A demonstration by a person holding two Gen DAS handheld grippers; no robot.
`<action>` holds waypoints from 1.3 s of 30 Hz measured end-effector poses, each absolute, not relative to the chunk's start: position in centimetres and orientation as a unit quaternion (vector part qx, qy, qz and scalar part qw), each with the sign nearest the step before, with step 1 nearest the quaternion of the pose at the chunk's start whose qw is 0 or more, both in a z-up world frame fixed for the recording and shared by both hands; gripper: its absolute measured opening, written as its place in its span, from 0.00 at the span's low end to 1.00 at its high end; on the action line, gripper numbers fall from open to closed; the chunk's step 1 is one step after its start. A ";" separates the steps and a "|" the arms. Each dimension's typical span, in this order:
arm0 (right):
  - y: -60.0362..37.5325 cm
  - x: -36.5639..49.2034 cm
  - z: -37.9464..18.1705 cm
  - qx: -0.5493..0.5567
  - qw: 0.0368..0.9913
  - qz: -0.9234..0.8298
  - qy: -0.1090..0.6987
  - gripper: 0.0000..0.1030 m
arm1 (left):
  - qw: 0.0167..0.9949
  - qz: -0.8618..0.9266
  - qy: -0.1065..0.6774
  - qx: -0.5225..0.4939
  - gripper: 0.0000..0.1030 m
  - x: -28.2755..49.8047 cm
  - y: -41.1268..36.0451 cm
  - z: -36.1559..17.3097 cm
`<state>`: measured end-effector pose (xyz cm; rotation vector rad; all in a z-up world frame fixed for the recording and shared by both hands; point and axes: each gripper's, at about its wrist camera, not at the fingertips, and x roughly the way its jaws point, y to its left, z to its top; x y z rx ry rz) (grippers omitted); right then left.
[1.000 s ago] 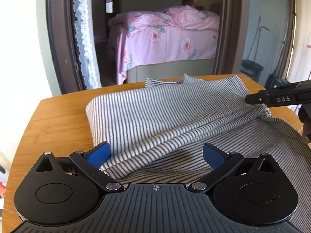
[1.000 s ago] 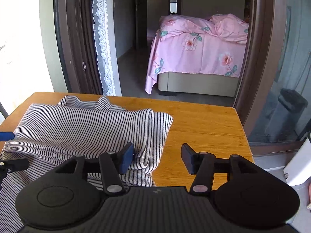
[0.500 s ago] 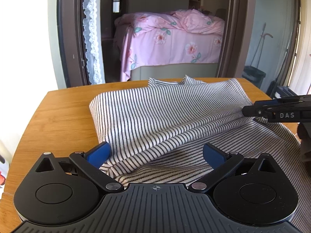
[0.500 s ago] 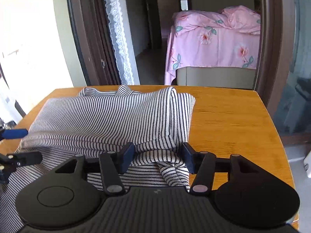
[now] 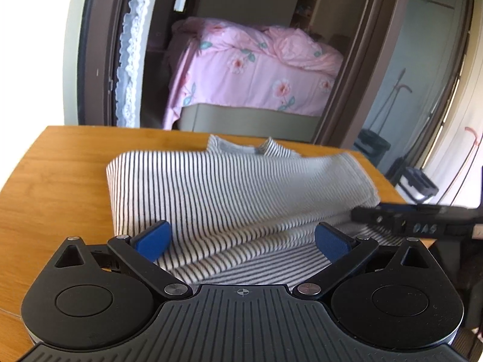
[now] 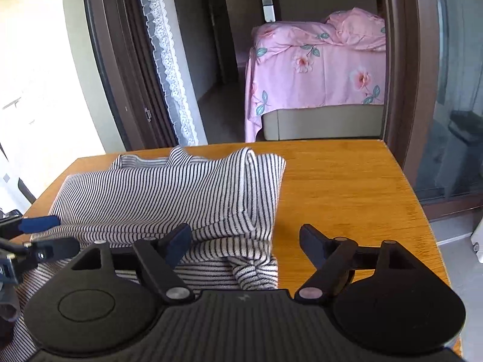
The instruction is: Fold clothes
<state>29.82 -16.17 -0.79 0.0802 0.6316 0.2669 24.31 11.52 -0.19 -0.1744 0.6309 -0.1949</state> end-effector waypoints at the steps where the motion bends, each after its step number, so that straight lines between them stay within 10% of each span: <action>1: -16.2 29.6 -0.2 0.041 0.945 0.125 0.300 0.88 | 0.943 -0.095 0.307 -0.080 1.00 24.2 11.4 -0.4; 2: -16.2 29.5 0.8 0.045 0.949 0.128 0.283 1.00 | 0.945 -0.094 0.306 -0.075 1.00 24.1 11.3 -0.5; 26: -15.2 31.5 -1.5 0.081 0.913 0.152 0.370 1.00 | 0.938 -0.102 0.308 -0.117 1.00 25.1 15.0 1.4; 28: -15.7 31.1 -0.2 0.067 0.930 0.146 0.331 0.94 | 0.930 -0.089 0.329 -0.140 1.00 26.4 17.1 1.6; 30: -15.6 32.0 0.2 0.041 0.930 0.139 0.338 0.64 | 0.924 -0.070 0.347 -0.143 0.97 27.6 18.9 1.3; 32: -15.4 32.9 0.5 0.015 0.929 0.131 0.345 0.51 | 0.922 -0.047 0.366 -0.116 0.80 28.5 19.7 0.8; 39: -15.8 36.1 0.3 0.010 0.918 0.134 0.374 0.58 | 0.913 -0.048 0.392 -0.101 0.75 29.3 21.4 0.7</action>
